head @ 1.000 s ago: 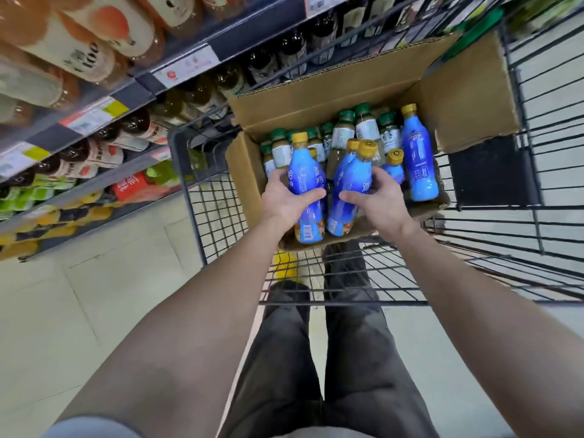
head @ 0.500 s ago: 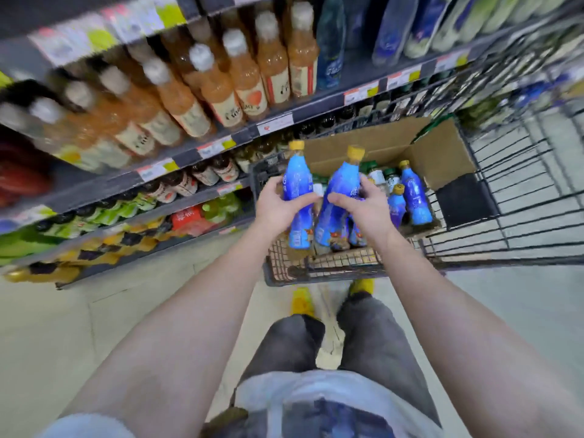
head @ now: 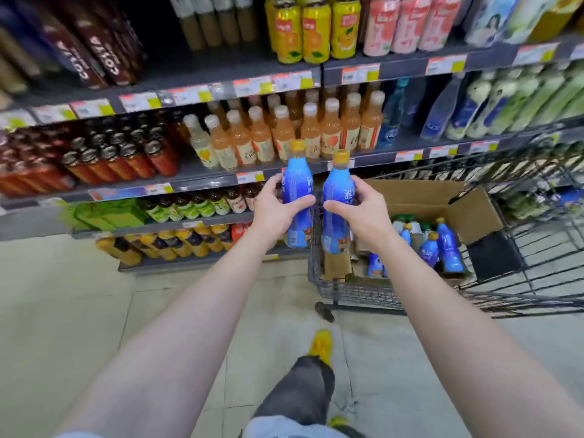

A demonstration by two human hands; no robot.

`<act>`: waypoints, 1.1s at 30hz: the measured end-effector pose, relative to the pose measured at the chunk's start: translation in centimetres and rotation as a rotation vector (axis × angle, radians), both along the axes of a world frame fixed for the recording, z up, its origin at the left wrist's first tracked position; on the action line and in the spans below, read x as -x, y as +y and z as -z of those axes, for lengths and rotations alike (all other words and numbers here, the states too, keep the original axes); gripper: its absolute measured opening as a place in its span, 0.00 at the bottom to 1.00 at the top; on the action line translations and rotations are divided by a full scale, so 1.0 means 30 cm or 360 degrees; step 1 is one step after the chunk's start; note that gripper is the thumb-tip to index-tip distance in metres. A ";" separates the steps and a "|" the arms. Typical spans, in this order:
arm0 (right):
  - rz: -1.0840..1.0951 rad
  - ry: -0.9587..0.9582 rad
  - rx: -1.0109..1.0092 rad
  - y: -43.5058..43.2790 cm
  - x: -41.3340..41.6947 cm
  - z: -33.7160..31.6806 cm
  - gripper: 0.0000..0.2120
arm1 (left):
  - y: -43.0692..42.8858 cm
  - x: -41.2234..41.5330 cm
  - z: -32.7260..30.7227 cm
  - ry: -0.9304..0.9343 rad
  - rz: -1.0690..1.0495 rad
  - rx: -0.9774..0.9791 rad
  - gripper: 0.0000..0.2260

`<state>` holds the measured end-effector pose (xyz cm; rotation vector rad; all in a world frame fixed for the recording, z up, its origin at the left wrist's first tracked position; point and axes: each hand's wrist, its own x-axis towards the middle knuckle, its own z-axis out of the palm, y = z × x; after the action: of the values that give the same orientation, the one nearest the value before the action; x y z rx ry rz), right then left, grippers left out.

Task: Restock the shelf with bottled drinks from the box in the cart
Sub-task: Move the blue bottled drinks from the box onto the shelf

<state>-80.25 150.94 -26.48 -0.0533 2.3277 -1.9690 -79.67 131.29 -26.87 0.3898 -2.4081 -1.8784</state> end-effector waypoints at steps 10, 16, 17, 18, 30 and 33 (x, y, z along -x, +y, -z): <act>-0.0136 0.0190 0.0091 -0.396 -0.199 -0.223 0.25 | -0.368 -0.325 -0.252 0.0252 -0.0342 0.0057 0.35; -0.0256 0.0287 0.0047 -0.710 -0.224 -0.324 0.22 | -0.673 -0.419 -0.357 0.0326 -0.0504 0.0256 0.35; -0.0266 0.0295 0.0035 -0.773 -0.224 -0.337 0.23 | -0.729 -0.429 -0.368 0.0343 -0.0541 0.0288 0.35; -0.0276 0.0302 0.0033 -0.841 -0.226 -0.350 0.23 | -0.792 -0.436 -0.376 0.0363 -0.0566 0.0305 0.35; -0.0203 0.0371 0.0069 -1.612 -0.214 -0.486 0.22 | -1.556 -0.417 -0.483 0.0442 -0.0525 0.0278 0.32; -0.0203 0.0352 0.0034 -1.734 -0.169 -0.515 0.26 | -1.675 -0.389 -0.511 0.0462 -0.0509 0.0318 0.35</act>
<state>-75.17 98.91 -11.03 -0.4311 2.3631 -2.0165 -68.01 81.04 -11.54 0.4246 -2.1639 -1.4376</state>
